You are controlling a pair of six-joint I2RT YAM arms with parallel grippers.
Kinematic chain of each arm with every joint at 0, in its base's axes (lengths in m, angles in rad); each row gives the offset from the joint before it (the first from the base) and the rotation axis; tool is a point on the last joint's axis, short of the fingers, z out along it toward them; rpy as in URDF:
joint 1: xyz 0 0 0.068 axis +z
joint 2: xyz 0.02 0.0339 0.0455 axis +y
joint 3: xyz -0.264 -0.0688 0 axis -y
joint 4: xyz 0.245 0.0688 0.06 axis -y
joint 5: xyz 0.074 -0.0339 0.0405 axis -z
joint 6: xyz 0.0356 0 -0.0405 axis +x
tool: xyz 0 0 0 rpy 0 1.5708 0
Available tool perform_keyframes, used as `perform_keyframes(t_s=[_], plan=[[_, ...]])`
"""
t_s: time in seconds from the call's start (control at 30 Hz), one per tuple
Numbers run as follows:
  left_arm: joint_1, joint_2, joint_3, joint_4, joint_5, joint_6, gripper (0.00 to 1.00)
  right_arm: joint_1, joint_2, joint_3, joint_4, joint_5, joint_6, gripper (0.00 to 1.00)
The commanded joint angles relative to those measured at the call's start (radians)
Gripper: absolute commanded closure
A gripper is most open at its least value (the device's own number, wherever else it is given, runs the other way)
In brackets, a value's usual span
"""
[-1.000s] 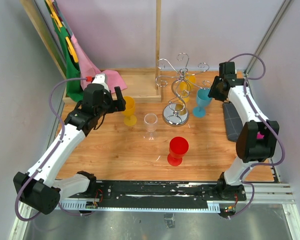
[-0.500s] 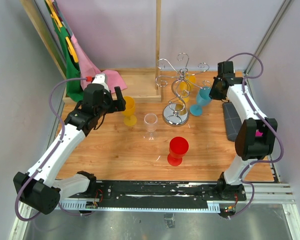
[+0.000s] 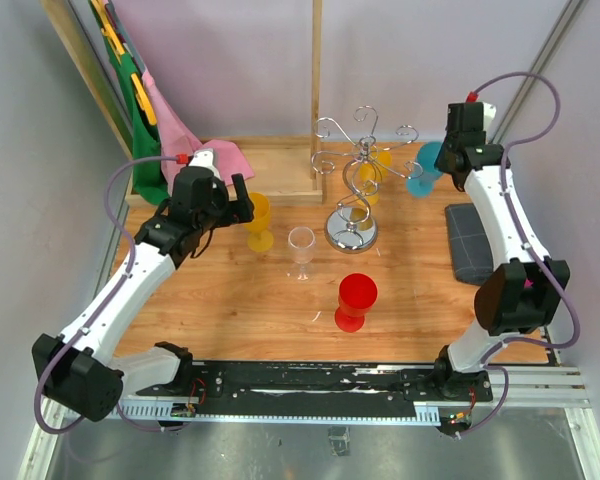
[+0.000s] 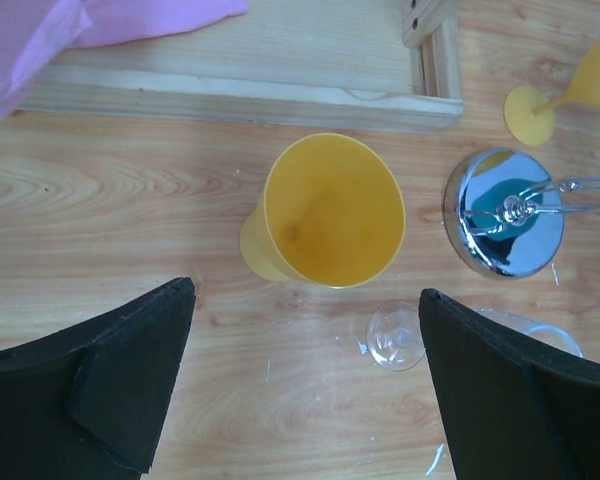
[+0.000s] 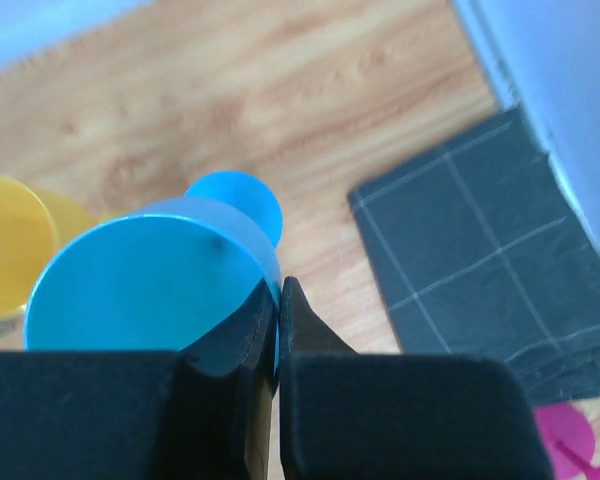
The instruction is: Place the wine glass upside down on the wine glass rack
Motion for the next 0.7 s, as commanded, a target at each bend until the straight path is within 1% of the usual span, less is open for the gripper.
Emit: perform_keyframes(t_s=[0.0, 0.13, 0.2, 0.3, 0.4, 0.5, 0.6, 0.67], plan=[[-0.004, 0.012, 0.043, 0.009, 0.005, -0.021, 0.01, 0.016, -0.061, 0.097, 0.113, 0.161, -0.032, 0.99], [-0.005, 0.025, 0.074, 0.016, 0.014, -0.023, 0.01, 0.026, -0.098, 0.124, 0.238, 0.173, -0.057, 0.99], [-0.006, 0.029, 0.096, 0.018, 0.011, -0.012, 0.01, 0.037, -0.137, 0.100, 0.359, 0.157, -0.084, 0.99], [-0.004, 0.028, 0.121, 0.035, 0.018, 0.004, 0.01, 0.052, -0.195, 0.065, 0.522, 0.086, -0.119, 0.99], [-0.004, 0.026, 0.146, 0.059, 0.031, 0.015, 0.01, 0.054, -0.244, 0.047, 0.626, -0.037, -0.087, 0.99], [-0.005, 0.032, 0.181, 0.084, 0.065, 0.004, 0.01, 0.054, -0.287, 0.014, 0.734, -0.197, -0.030, 0.99], [-0.004, 0.048, 0.223, 0.112, 0.122, -0.017, 0.01, 0.054, -0.324, -0.011, 0.831, -0.317, 0.041, 0.99], [-0.004, 0.062, 0.252, 0.127, 0.166, -0.030, 0.00, 0.054, -0.337, -0.007, 0.863, -0.390, 0.083, 0.99]])
